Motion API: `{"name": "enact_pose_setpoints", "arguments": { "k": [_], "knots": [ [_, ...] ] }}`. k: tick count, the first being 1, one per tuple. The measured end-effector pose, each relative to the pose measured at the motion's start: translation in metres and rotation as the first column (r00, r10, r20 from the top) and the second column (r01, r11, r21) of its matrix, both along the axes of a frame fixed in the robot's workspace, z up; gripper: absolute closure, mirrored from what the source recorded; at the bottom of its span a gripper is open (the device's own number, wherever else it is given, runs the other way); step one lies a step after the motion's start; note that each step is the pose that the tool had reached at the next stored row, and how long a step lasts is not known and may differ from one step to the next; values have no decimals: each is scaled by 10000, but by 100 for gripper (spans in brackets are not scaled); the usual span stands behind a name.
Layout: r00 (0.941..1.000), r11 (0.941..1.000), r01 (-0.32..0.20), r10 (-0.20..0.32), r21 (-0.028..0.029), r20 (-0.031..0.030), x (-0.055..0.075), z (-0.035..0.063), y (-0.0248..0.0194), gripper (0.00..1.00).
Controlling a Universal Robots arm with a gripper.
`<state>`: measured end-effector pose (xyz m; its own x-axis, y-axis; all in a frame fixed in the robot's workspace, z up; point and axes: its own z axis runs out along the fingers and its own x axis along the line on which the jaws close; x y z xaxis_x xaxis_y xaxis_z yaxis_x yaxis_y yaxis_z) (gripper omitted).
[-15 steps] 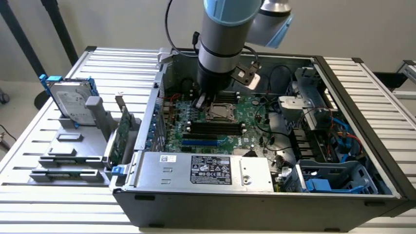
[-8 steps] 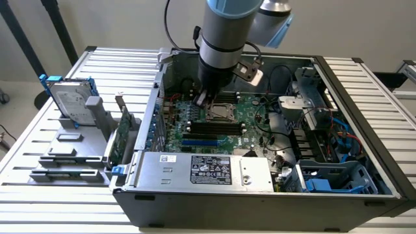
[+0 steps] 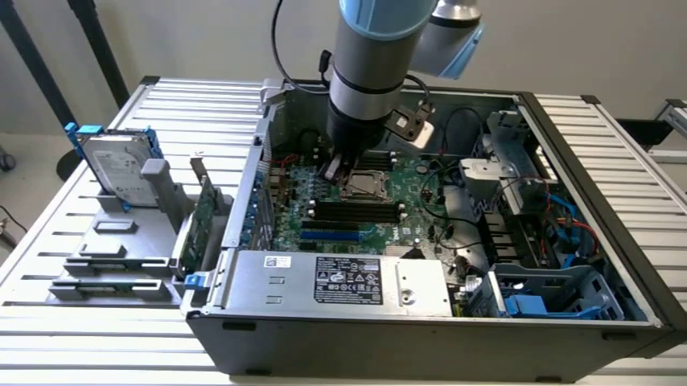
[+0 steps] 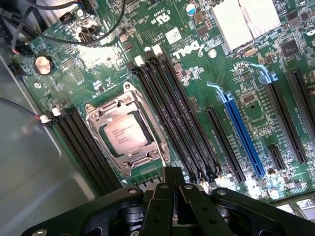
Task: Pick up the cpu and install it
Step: 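Install the first cpu locking lever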
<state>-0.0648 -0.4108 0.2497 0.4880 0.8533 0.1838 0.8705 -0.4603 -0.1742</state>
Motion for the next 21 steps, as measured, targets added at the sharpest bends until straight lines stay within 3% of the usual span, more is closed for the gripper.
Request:
{"name": "enact_pose_setpoints", "arguments": {
  "k": [8, 12, 21],
  "knots": [
    [10000, 10000, 0, -1, 23, 57, -3, -104, 2, 89],
    [9999, 10000, 0, 0, 24, 115, -38, -153, 3, 89],
    [9998, 10000, 5, -5, 22, 214, -110, -242, 43, 89]
  ]
}}
